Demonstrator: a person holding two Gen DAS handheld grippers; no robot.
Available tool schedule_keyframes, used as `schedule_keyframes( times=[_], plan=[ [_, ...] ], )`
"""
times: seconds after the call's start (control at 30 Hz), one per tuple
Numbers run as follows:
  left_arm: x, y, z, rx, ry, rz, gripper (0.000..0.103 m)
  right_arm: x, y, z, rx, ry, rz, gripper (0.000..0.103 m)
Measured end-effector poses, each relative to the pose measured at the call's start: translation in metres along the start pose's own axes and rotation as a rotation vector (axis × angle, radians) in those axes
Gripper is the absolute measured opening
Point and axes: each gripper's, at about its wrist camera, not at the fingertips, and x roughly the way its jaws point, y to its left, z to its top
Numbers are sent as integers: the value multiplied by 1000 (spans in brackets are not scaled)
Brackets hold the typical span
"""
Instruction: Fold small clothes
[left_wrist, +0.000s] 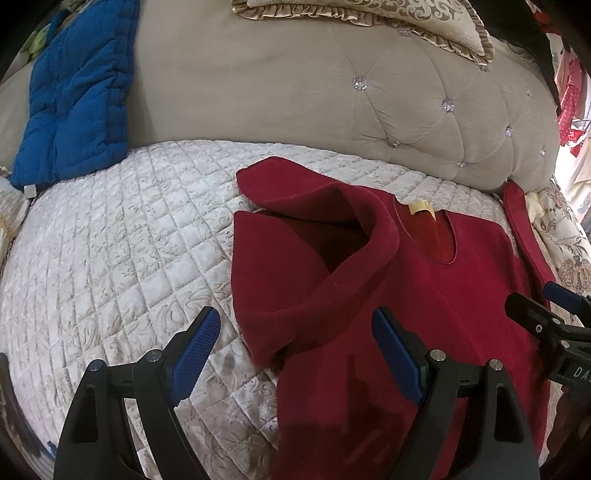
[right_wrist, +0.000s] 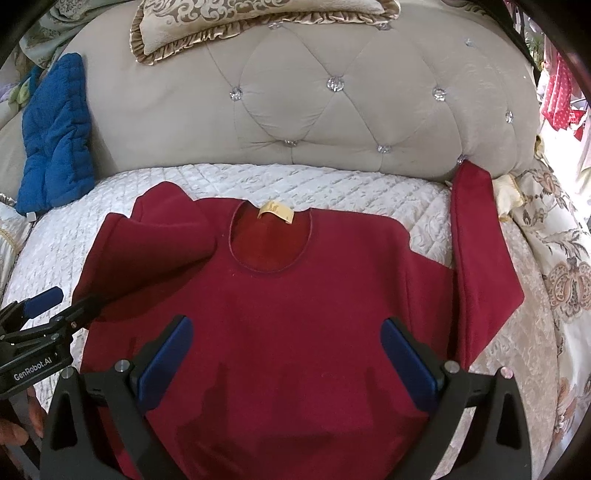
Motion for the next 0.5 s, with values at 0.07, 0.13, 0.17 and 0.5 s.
schedule_keyframes(
  times=[0.07,0.13,0.17,0.5],
  plan=[
    [2,1,1,-1,3,1,66,1,1,1,-3,0,0,103],
    [4,3,2,-3,4,-2,66,3,3,4,-9,1,0,103],
    [4,5,2,-5,3,-1,66,3,4,6,-11,0,0,103],
    [13,18,5,-30,9,2,66,11,18,20,-39,-7,7,103]
  ],
)
